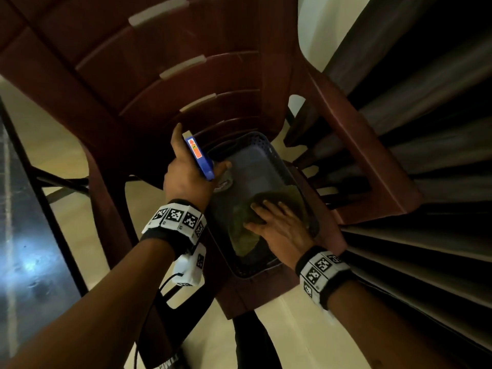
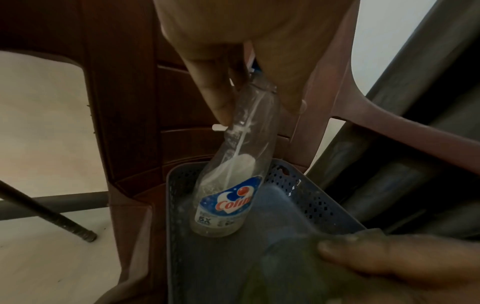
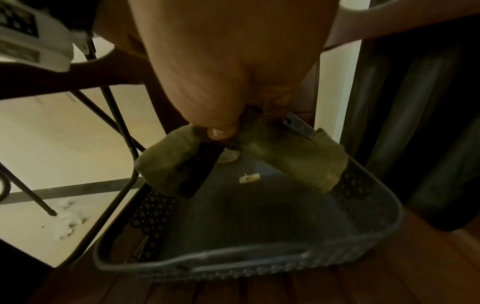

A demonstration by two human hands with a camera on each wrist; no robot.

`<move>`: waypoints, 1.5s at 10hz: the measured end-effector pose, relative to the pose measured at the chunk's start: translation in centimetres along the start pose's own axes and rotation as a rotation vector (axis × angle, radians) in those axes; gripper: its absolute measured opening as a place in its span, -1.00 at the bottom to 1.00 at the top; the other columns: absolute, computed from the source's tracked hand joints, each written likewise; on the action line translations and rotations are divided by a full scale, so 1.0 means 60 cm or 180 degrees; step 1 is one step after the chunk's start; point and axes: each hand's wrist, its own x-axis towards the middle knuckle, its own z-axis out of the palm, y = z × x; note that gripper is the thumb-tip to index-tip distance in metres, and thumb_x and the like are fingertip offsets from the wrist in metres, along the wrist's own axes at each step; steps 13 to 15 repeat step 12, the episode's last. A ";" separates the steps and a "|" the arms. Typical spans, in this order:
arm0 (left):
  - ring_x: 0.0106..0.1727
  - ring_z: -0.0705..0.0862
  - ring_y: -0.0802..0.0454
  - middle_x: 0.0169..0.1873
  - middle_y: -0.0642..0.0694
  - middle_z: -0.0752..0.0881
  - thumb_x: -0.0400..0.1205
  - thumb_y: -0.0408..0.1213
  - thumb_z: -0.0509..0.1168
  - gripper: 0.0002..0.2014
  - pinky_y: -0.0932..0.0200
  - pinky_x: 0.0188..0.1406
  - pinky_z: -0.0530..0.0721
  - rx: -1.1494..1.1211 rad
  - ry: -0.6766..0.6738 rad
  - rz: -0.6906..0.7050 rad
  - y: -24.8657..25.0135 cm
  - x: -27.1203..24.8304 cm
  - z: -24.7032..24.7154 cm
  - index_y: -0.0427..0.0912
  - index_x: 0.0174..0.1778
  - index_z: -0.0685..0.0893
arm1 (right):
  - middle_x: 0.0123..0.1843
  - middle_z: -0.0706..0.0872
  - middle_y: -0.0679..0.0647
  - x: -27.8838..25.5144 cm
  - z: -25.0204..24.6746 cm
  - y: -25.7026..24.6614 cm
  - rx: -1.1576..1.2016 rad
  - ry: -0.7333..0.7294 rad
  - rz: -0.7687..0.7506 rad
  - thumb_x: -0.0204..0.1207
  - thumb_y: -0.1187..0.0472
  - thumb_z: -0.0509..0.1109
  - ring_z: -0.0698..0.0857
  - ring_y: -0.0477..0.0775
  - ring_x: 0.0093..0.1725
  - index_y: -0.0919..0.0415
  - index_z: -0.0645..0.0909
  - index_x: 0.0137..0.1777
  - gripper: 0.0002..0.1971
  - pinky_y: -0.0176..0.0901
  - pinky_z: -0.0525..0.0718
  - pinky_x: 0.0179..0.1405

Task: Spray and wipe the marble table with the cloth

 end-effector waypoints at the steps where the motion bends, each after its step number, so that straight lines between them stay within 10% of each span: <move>1: 0.26 0.76 -0.32 0.29 -0.22 0.78 0.48 0.08 0.64 0.17 0.00 0.06 0.60 -0.0116 -0.0010 -0.0048 0.006 0.005 -0.002 -0.04 0.83 -0.02 | 0.80 -0.14 0.10 0.002 0.026 -0.006 -0.0150 -0.0586 0.0182 0.63 0.35 0.15 -0.11 0.30 0.75 -0.14 0.12 0.73 -0.29 0.37 -0.04 0.67; 4: -0.27 0.53 0.38 -0.10 0.25 0.57 0.55 -0.22 0.62 0.13 0.61 -0.37 0.42 -0.0394 -0.0185 0.0022 -0.036 -0.006 0.008 -0.04 0.84 -0.06 | 0.77 -0.02 0.28 0.027 0.075 -0.017 0.0197 -0.0495 0.1173 0.65 0.16 0.26 0.10 0.45 0.69 0.13 0.12 0.73 -0.33 0.33 0.27 0.61; 7: 0.02 0.68 0.10 0.30 -0.15 0.77 0.62 -0.31 0.51 0.01 0.76 -0.34 0.42 -0.0454 -0.0024 0.0066 -0.048 -0.031 0.023 -0.17 0.84 -0.05 | 0.78 -0.23 0.20 0.064 0.110 0.004 0.0405 -0.0932 0.1305 0.70 0.20 0.28 -0.06 0.58 0.68 -0.18 0.21 0.69 -0.38 0.47 0.39 0.51; 10: 0.34 0.77 -0.17 0.50 -0.13 0.67 0.54 -0.20 0.61 0.19 0.06 0.22 0.71 -0.0461 -0.0160 -0.0008 -0.069 -0.049 0.038 -0.13 0.83 -0.17 | 0.75 -0.40 0.13 0.064 0.113 0.018 0.0641 -0.1283 0.1253 0.70 0.05 0.26 -0.25 0.53 0.69 -0.21 0.06 0.73 -0.34 0.45 0.19 0.60; 12: 0.51 0.65 -0.11 0.65 -0.13 0.52 0.55 -0.21 0.61 0.16 0.27 0.24 0.52 -0.0463 -0.0245 -0.0167 -0.053 -0.078 0.011 -0.12 0.83 -0.14 | 0.79 -0.02 0.08 0.043 0.089 0.029 0.1354 -0.0603 0.1302 0.75 0.00 0.15 -0.06 0.33 0.75 -0.03 0.24 0.70 -0.47 0.24 0.12 0.69; 15: 0.51 0.65 -0.11 0.65 -0.13 0.52 0.55 -0.21 0.61 0.16 0.27 0.24 0.52 -0.0463 -0.0245 -0.0167 -0.053 -0.078 0.011 -0.12 0.83 -0.14 | 0.79 -0.02 0.08 0.043 0.089 0.029 0.1354 -0.0603 0.1302 0.75 0.00 0.15 -0.06 0.33 0.75 -0.03 0.24 0.70 -0.47 0.24 0.12 0.69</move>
